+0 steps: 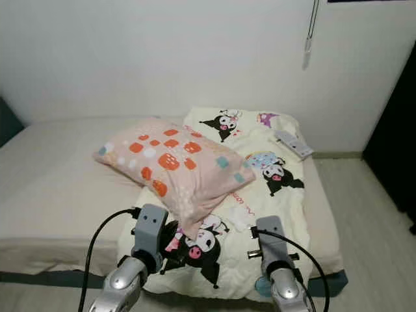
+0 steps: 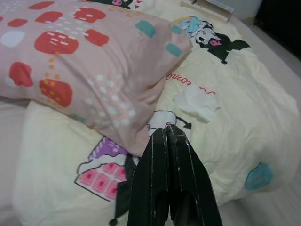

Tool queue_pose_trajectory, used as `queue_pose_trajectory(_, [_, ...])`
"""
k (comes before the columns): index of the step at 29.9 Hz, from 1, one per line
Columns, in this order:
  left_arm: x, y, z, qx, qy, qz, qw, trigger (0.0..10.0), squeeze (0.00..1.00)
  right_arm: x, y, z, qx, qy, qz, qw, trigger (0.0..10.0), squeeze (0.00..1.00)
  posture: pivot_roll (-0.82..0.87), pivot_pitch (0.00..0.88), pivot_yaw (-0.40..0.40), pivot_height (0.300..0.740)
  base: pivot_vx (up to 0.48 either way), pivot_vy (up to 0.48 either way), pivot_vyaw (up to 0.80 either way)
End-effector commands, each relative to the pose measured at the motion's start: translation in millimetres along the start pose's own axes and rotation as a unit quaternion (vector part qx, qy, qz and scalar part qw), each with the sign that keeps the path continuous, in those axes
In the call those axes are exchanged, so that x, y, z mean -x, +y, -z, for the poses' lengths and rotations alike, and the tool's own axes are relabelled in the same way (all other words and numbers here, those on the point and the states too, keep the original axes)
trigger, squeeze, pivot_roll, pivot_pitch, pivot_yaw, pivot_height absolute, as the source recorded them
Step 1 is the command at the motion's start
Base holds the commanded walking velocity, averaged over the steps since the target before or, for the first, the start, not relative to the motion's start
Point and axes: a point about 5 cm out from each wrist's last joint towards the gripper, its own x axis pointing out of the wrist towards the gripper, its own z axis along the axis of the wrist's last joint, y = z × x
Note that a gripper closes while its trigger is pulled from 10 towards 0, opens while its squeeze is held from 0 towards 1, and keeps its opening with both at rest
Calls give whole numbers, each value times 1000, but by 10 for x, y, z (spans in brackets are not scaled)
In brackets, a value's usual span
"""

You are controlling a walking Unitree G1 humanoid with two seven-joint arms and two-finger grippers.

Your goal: Clean up the room

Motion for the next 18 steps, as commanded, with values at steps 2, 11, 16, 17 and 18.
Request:
queue_pose_trajectory(2, [36, 57, 62, -6, 14, -14, 1000, 10000, 0, 17, 87, 35, -4, 6, -12, 1000, 10000, 0, -21, 69, 51, 740, 0, 0, 0])
queue_pose_trajectory(11, [46, 36, 76, -11, 19, -13, 1000, 10000, 0, 21, 85, 37, -3, 6, -12, 1000, 10000, 0, -21, 64, 50, 740, 0, 0, 0])
queue_pose_trajectory(16, [49, 28, 87, -16, 21, -12, 1000, 10000, 0, 22, 72, 13, -9, -2, -7, 1000, 10000, 0, -23, 58, 48, 740, 0, 0, 0])
queue_pose_trajectory(17, [46, 23, 86, -15, 20, -9, 1000, 10000, 0, 25, 55, 10, -9, -2, 0, 1000, 10000, 0, -26, 57, 49, 740, 0, 0, 0])
queue_pose_trajectory(18, [45, 22, 90, -14, 20, -7, 1000, 10000, 0, 30, 26, 36, -3, 7, 11, 1000, 10000, 0, -27, 56, 48, 740, 0, 0, 0])
